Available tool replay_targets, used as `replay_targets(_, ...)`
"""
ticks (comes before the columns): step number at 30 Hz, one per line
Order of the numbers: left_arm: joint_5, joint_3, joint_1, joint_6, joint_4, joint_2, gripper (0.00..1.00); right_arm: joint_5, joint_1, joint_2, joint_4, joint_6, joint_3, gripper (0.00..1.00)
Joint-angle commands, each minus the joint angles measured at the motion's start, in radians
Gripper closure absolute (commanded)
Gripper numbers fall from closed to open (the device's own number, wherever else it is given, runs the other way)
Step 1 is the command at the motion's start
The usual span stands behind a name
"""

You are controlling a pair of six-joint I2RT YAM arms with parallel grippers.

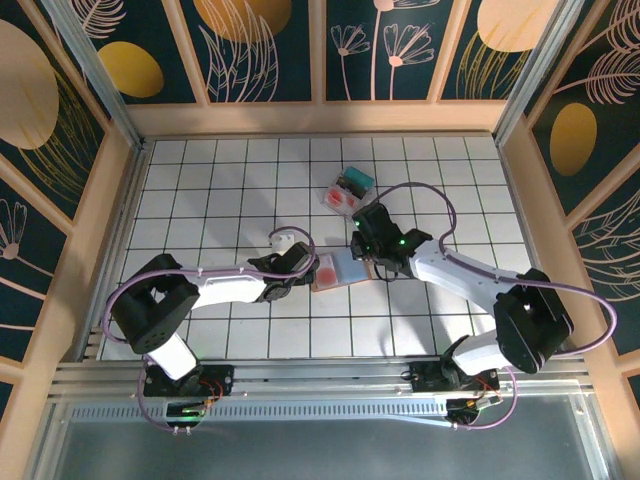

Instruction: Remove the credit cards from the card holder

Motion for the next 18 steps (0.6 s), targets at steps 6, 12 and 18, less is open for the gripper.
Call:
replay_targets(6, 0.009, -0.008, -0.005, -0.033, 0.002, 0.037, 0.01, -0.211, 0.085, 0.168, 0.062, 0.018, 0.072, 0.78)
replay_targets(12, 0.004, -0.017, -0.005, -0.04, 0.013, 0.048, 0.01, -0.244, 0.104, 0.268, 0.075, 0.027, 0.105, 0.78)
replay_targets(18, 0.008, -0.018, -0.005, -0.042, 0.021, 0.055, 0.01, -0.22, 0.104, 0.332, 0.047, 0.033, 0.125, 0.78)
